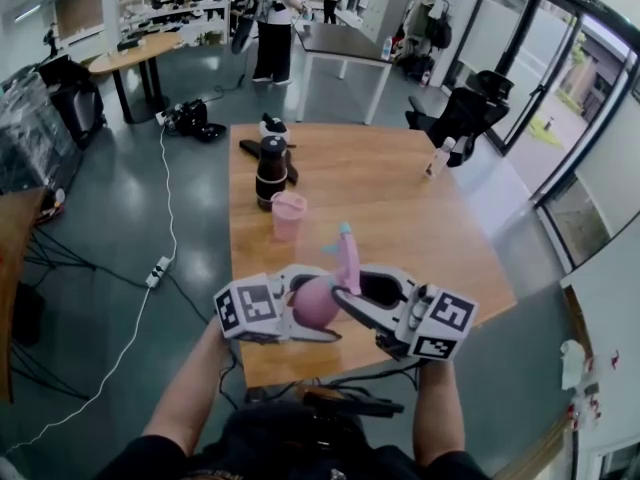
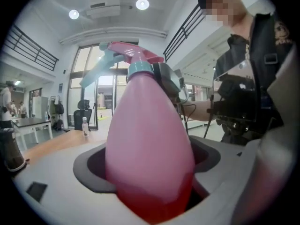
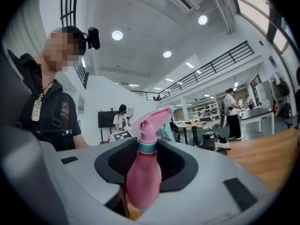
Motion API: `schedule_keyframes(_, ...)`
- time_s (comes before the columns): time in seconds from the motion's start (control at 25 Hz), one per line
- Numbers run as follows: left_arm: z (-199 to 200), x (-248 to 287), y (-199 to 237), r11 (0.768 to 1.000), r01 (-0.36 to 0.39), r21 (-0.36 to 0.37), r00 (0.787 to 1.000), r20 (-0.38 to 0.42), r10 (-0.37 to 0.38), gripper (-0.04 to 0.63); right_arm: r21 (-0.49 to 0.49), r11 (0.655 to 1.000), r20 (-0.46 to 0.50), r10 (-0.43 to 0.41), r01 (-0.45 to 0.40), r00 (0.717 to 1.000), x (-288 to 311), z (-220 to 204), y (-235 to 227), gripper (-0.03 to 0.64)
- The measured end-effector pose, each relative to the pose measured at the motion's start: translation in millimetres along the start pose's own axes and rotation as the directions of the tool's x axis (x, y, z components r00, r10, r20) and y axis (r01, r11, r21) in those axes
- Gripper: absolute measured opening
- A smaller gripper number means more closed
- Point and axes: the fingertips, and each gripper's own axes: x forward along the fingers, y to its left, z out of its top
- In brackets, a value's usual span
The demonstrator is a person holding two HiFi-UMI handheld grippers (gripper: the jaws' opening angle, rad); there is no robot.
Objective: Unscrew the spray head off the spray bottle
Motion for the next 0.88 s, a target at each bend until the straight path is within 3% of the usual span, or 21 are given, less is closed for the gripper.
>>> schedule_keyframes(0.08, 2.5, -0.9, -3.9, 0.999, 0.036, -0.007, 0.999, 0.016, -0.036, 0.442, -0.018, 1.0, 0.002, 0.024, -0.024, 1.0, 0.0, 0.9, 2.2, 0.14)
schedule_keyframes(0.16, 3.1, -1.1, -1.8, 1.0, 0.021, -0.012, 0.999, 0.026, -0.02, 0.443, -0.032, 0.999, 0.0, 0.006, -0.006, 1.0, 1.3, 1.1, 1.1, 0.141)
schedule_keyframes(0.36, -6.2, 0.6, 26.7, 0.986, -0.165, -0.028, 0.986, 0.016, 0.165, 0.443, -0.035, 0.992, -0.001, -0.125, 0.124, 0.992, 3.5, -3.2, -17.3, 0.149)
schedule_keyframes(0.44, -7.7, -1.6, 41.8, 0.964, -0.259, -0.05, 0.965, 0.017, 0.26, 0.443, -0.002, 0.985, 0.027, -0.173, 0.173, 0.985, -0.5, -1.6, -25.6, 0.157)
schedule_keyframes(0.6, -11.6, -7.6, 68.1, 0.895, -0.44, -0.065, 0.898, -0.019, 0.44, 0.443, 0.077, 0.955, 0.06, -0.292, 0.287, 0.955, -4.0, -1.9, -40.8, 0.156)
schedule_keyframes(0.88, -15.9, -8.4, 84.4, 0.816, -0.578, -0.011, 0.813, -0.092, 0.575, 0.443, 0.192, 0.913, 0.088, -0.382, 0.36, 0.92, 9.9, 3.4, -49.3, 0.189)
